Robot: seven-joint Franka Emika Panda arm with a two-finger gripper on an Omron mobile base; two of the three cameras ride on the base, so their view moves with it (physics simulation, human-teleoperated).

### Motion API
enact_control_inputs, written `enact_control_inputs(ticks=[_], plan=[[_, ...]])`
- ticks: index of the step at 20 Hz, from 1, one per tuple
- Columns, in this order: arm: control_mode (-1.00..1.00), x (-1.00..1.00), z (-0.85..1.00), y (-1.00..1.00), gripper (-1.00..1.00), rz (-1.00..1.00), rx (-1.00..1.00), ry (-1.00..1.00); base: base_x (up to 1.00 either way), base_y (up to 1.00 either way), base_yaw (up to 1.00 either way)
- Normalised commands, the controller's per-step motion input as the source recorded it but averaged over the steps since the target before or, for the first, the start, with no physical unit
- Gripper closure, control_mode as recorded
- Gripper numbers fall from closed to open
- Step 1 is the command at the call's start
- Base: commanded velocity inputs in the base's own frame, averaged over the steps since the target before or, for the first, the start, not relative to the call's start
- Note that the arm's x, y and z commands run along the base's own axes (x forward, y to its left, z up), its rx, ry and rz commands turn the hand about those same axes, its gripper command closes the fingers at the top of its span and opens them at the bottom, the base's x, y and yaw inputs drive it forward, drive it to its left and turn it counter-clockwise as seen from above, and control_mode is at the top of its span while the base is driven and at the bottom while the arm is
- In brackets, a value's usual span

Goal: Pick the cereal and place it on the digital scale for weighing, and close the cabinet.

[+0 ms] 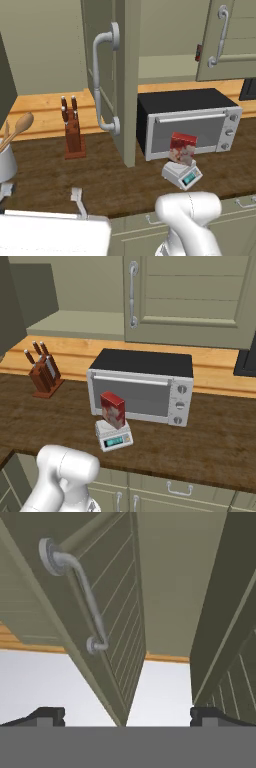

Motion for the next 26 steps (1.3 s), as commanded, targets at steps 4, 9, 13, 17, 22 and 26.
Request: enact_control_inputs(ticks=[4,9,13,17,22,26], plan=[[-1.00,0.59,0.01,0.00,-1.00,-0.06,0.10,-0.04,0.00,0.00,0.00],[-1.00,0.92,0.00,-0.04,-1.00,0.00,0.09,0.00,0.00,0.00,0.00],[-1.00,0.66,0.03,-0.20,-1.00,0.00,0.12,-0.01,0.00,0.00,0.00],[-1.00,0.48,0.46,-0.34,-1.00,0.00,0.13,0.01,0.00,0.00,0.00],[-1.00,0.89,0.11,-0.51,-1.00,0.02,0.17,0.07,0.00,0.00,0.00],[-1.00,0.90,0.01,-0.52,-1.00,0.05,0.16,0.02,0.00,0.00,0.00]])
